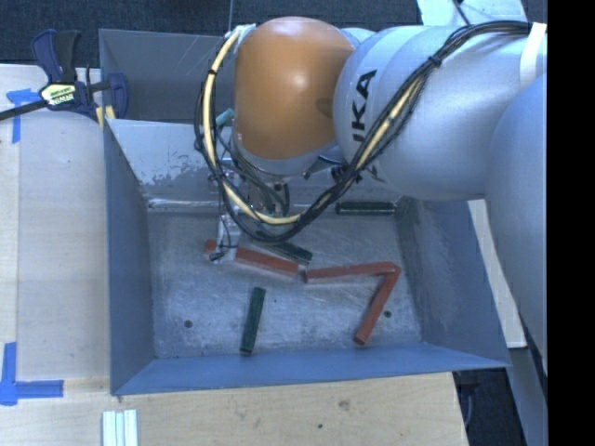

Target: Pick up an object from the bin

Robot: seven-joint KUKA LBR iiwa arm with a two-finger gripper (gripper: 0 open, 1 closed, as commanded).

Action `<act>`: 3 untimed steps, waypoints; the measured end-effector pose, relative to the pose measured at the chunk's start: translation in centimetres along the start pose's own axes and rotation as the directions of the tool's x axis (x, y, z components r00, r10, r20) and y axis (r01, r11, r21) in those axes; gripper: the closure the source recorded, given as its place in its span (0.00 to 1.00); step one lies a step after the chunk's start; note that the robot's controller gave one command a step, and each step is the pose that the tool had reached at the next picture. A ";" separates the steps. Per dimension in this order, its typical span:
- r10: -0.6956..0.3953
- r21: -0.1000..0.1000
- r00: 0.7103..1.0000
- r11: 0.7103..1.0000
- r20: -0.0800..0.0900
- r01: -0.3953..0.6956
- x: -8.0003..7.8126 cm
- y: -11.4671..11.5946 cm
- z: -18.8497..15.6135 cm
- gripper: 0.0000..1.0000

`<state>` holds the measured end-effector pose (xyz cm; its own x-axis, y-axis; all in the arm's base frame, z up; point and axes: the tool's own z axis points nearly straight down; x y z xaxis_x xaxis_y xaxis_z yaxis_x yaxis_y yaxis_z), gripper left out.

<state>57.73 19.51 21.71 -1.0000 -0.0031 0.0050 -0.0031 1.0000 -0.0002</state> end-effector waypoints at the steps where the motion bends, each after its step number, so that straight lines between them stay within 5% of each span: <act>1: 0.075 0.001 0.997 0.997 0.002 -0.075 -1.0 -7.8 15.1 0.00; 2: 0.333 -0.005 0.943 0.943 0.010 -0.333 -0.6 -7.7 11.6 0.00; 3: 0.465 -0.003 0.885 0.885 0.005 -0.465 0.3 -7.3 11.5 0.00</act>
Offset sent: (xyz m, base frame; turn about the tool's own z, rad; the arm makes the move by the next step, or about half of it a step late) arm 0.0096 -0.0752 -0.1471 0.0706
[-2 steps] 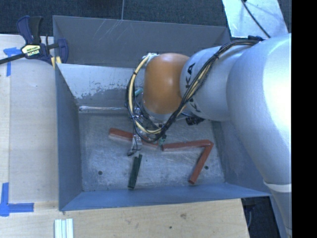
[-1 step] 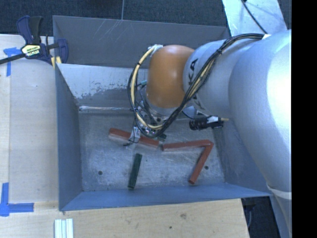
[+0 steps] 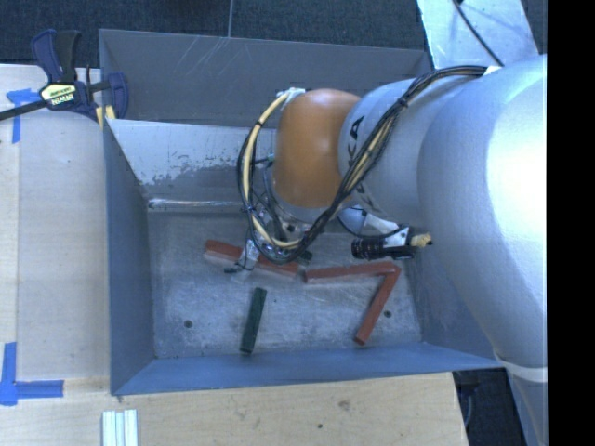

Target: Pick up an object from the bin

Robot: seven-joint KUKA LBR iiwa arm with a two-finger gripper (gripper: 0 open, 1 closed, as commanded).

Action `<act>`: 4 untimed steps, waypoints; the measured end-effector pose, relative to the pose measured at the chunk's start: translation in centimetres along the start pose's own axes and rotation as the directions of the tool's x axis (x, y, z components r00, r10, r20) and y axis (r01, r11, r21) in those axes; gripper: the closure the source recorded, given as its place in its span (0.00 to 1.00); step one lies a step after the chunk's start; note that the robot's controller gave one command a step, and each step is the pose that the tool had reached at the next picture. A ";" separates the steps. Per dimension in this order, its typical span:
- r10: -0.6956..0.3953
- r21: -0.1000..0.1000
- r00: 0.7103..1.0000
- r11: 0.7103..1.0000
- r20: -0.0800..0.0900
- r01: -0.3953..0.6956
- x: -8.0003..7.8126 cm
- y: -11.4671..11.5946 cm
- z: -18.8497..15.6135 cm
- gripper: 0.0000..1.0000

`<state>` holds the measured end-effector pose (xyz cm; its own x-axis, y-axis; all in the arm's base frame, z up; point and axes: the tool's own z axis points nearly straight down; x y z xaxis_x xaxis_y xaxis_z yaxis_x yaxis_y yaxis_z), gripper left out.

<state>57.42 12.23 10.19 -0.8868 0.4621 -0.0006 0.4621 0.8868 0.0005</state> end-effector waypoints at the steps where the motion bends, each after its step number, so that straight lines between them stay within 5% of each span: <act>1: 0.124 -0.008 0.992 0.992 0.009 -0.124 1.1 0.7 2.9 0.00; 2: 0.123 -0.006 0.992 0.992 0.006 -0.123 0.9 0.8 2.7 0.00; 3: 0.124 -0.011 0.992 0.992 0.015 -0.124 0.5 0.9 2.3 1.00; 4: 0.124 -0.003 0.992 0.992 0.003 -0.124 0.3 0.9 0.3 1.00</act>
Offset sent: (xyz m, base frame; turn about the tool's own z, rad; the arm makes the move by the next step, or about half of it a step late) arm -0.0098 0.0116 -0.0319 0.1244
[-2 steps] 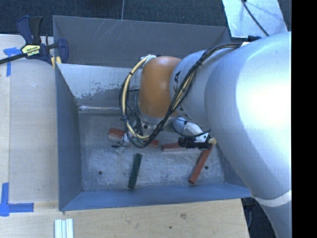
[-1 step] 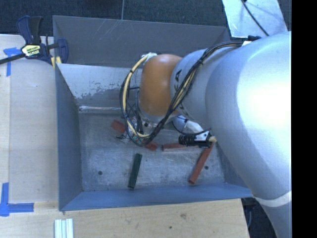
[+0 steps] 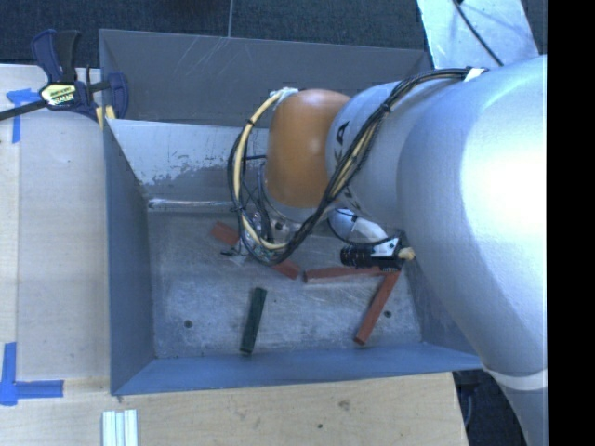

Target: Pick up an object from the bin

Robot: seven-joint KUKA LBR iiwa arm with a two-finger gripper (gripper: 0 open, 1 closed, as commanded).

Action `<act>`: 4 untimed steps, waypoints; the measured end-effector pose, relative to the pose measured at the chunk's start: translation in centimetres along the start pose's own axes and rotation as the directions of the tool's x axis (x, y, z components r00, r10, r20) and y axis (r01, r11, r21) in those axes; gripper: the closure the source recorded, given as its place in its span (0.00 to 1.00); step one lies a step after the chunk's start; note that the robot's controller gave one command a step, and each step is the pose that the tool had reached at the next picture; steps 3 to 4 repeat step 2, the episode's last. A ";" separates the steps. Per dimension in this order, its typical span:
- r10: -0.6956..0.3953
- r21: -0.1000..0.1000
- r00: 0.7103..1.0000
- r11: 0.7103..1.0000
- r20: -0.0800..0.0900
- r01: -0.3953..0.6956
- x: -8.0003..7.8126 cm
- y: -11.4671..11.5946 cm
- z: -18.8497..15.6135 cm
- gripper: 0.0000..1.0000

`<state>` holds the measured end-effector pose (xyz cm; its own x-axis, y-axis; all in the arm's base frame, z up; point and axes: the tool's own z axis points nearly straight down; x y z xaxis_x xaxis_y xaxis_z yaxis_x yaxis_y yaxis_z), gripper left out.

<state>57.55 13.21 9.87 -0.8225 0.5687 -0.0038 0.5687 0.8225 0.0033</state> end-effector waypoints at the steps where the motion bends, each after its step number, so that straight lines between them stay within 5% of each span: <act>1: 0.000 -0.001 1.000 1.000 0.001 0.000 -0.2 0.1 -4.3 1.00; 2: -0.002 -0.002 1.000 1.000 0.002 0.002 -0.5 0.2 -10.2 1.00; 4: -0.002 -0.002 1.000 1.000 0.002 0.002 -0.5 0.2 -10.2 1.00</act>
Offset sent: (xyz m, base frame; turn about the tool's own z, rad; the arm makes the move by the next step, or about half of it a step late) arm 0.0000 0.0001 0.0404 0.0000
